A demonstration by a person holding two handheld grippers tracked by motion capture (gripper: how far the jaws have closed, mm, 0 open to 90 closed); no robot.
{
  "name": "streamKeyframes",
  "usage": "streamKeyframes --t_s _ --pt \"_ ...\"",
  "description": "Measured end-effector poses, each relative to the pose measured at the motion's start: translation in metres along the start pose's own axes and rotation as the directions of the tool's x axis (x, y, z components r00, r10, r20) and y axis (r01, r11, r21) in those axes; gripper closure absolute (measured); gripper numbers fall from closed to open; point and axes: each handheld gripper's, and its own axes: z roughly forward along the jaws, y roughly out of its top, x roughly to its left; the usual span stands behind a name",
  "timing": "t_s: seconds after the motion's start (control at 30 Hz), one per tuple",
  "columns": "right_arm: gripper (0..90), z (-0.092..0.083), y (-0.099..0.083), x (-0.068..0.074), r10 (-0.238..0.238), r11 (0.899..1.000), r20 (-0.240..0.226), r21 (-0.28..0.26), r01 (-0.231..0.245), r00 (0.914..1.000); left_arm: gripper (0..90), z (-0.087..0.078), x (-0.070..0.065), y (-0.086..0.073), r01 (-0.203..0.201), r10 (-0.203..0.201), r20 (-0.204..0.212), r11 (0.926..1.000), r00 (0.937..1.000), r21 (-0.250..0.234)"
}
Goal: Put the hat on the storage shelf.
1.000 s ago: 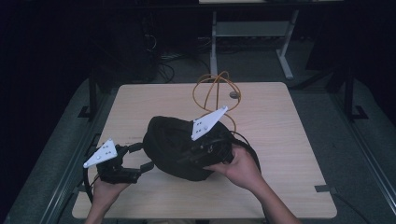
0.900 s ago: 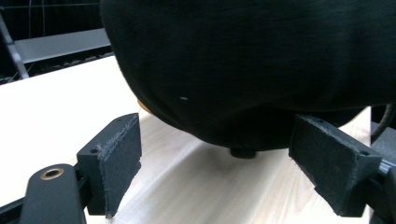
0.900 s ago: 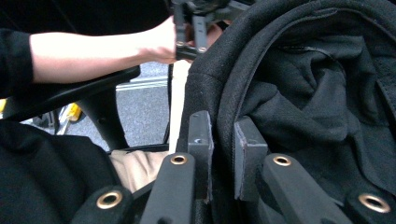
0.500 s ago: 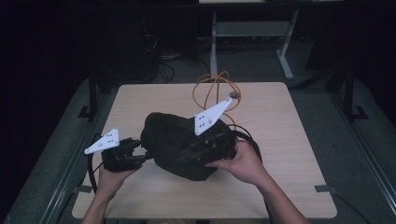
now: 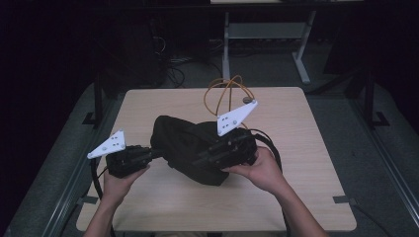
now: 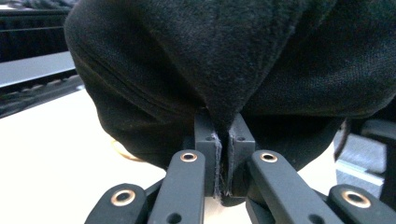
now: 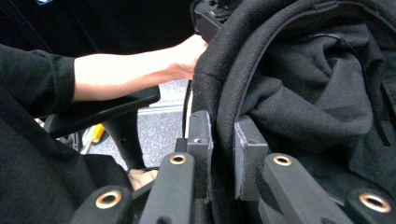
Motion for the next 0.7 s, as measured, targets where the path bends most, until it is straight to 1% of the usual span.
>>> streamKeyframes --t_s 0.03,0.07,0.13,0.17,0.2,0.3,0.33,0.37,0.4,0.47,0.53,0.57,0.6,0.63,0.7 --pt "79.1 0.0 0.0 0.0 0.0 1.0 0.0 0.0 0.0 1.0 86.1 0.0 0.0 0.0 0.0 0.0 0.0 1.0 1.0 0.0" --pt "78.6 -0.001 -0.003 -0.002 0.013 1.0 -0.004 -0.018 -0.013 0.9999 86.1 -0.001 -0.001 0.004 -0.016 0.016 -0.003 0.9998 0.9999 0.01" --pt "78.2 -0.002 -0.005 -0.004 0.017 0.999 -0.007 -0.027 -0.018 0.9998 86.2 -0.001 -0.002 0.006 -0.014 0.014 -0.008 0.9999 0.9999 0.007" --pt "76.8 -0.005 -0.008 -0.006 0.028 0.999 0.002 -0.046 -0.028 0.9996 86.2 -0.003 -0.002 0.011 -0.025 0.025 -0.019 0.9995 0.9995 0.017" --pt "76.2 -0.007 -0.009 -0.007 0.038 0.998 0.004 -0.051 -0.038 0.9993 86.3 -0.003 -0.003 0.014 -0.031 0.031 -0.024 0.9993 0.9992 0.02" --pt "75.0 -0.011 -0.014 -0.011 0.061 0.995 -0.003 -0.077 -0.061 0.9981 86.3 -0.005 -0.005 0.025 -0.053 0.054 -0.035 0.9981 0.9979 0.032" --pt "75.0 -0.011 -0.014 -0.011 0.061 0.995 -0.003 -0.077 -0.061 0.9981 86.3 -0.005 -0.005 0.025 -0.053 0.054 -0.035 0.9981 0.9979 0.032" --pt "74.3 -0.013 -0.017 -0.013 0.074 0.993 -0.006 -0.09 -0.074 0.9973 86.6 -0.007 -0.006 0.034 -0.06 0.061 -0.036 0.9977 0.9975 0.033" --pt "74.3 -0.013 -0.017 -0.013 0.074 0.993 -0.006 -0.09 -0.074 0.9973 86.6 -0.007 -0.006 0.034 -0.06 0.061 -0.036 0.9977 0.9975 0.033" --pt "72.9 -0.016 -0.021 -0.015 0.085 0.99 -0.009 -0.114 -0.086 0.9963 86.7 -0.008 -0.006 0.045 -0.066 0.068 -0.034 0.9972 0.9971 0.034" --pt "71.0 -0.019 -0.024 -0.016 0.088 0.986 -0.002 -0.142 -0.087 0.9961 86.7 -0.008 -0.007 0.054 -0.075 0.076 -0.032 0.9964 0.9966 0.039" --pt "70.0 -0.02 -0.024 -0.016 0.09 0.985 0.001 -0.146 -0.089 0.9959 86.8 -0.008 -0.009 0.062 -0.09 0.091 -0.034 0.9949 0.9952 0.046" --pt "68.8 -0.022 -0.025 -0.016 0.091 0.984 0.011 -0.154 -0.088 0.9958 86.8 -0.008 -0.009 0.062 -0.09 0.091 -0.034 0.9949 0.9952 0.046" --pt "67.2 -0.023 -0.026 -0.016 0.092 0.983 0.023 -0.161 -0.087 0.9955 86.8 -0.008 -0.011 0.072 -0.105 0.107 -0.032 0.993 0.9938 0.054" --pt "62.3 -0.027 -0.028 -0.016 0.101 0.979 0.048 -0.185 -0.09 0.9938 86.8 -0.007 -0.012 0.082 -0.119 0.121 -0.035 0.9912 0.992 0.058"
